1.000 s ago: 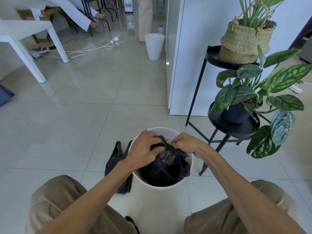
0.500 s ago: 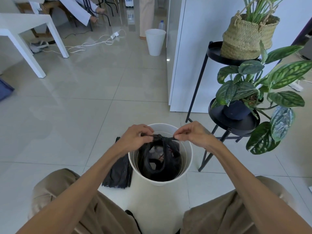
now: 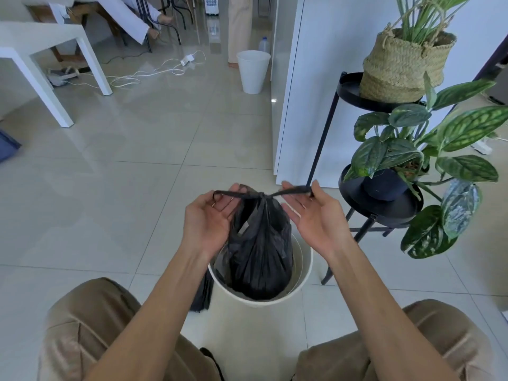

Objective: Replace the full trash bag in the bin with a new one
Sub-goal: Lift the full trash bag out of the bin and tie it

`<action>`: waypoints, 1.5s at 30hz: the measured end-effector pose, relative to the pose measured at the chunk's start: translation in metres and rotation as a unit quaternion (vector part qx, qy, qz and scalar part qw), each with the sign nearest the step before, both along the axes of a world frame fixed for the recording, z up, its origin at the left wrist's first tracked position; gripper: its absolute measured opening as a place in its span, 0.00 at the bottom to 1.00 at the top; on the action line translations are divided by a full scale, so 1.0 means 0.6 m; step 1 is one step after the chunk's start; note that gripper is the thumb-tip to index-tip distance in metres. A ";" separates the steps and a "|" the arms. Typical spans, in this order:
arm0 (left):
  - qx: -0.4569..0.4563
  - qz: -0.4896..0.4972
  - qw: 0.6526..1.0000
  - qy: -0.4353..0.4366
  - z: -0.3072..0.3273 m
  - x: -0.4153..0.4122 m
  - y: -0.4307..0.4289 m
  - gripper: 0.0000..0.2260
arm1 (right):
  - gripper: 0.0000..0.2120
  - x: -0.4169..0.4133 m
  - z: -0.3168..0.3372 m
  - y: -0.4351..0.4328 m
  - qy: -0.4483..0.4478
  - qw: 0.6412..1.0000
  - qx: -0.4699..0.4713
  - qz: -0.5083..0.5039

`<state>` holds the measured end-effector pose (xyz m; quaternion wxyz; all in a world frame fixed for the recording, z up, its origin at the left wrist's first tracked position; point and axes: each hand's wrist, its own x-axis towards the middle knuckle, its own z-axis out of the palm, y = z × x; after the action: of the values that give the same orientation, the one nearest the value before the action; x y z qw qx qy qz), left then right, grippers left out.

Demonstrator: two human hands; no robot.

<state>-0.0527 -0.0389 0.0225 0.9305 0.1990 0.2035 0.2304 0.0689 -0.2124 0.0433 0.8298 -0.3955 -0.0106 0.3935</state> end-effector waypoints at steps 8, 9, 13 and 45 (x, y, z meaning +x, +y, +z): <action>0.011 0.036 0.998 0.041 0.045 0.036 0.027 0.15 | 0.20 0.032 0.004 0.021 0.092 0.992 0.065 -0.063; 0.031 0.045 0.996 0.077 0.036 0.030 0.042 0.14 | 0.20 0.046 -0.010 0.008 0.067 0.994 0.028 -0.076; 0.185 0.074 0.943 0.266 -0.037 -0.003 0.088 0.14 | 0.20 0.079 -0.086 -0.046 -0.061 0.979 -0.177 -0.082; 0.896 -0.322 0.264 0.153 -0.033 0.058 -0.328 0.13 | 0.10 -0.009 -0.104 -0.411 -0.646 0.436 -0.610 0.143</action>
<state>-0.0178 -0.2357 0.0029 0.1109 0.9872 -0.0742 -0.0872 0.0638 -0.4589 -0.0193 0.0577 -0.9312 -0.3575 0.0407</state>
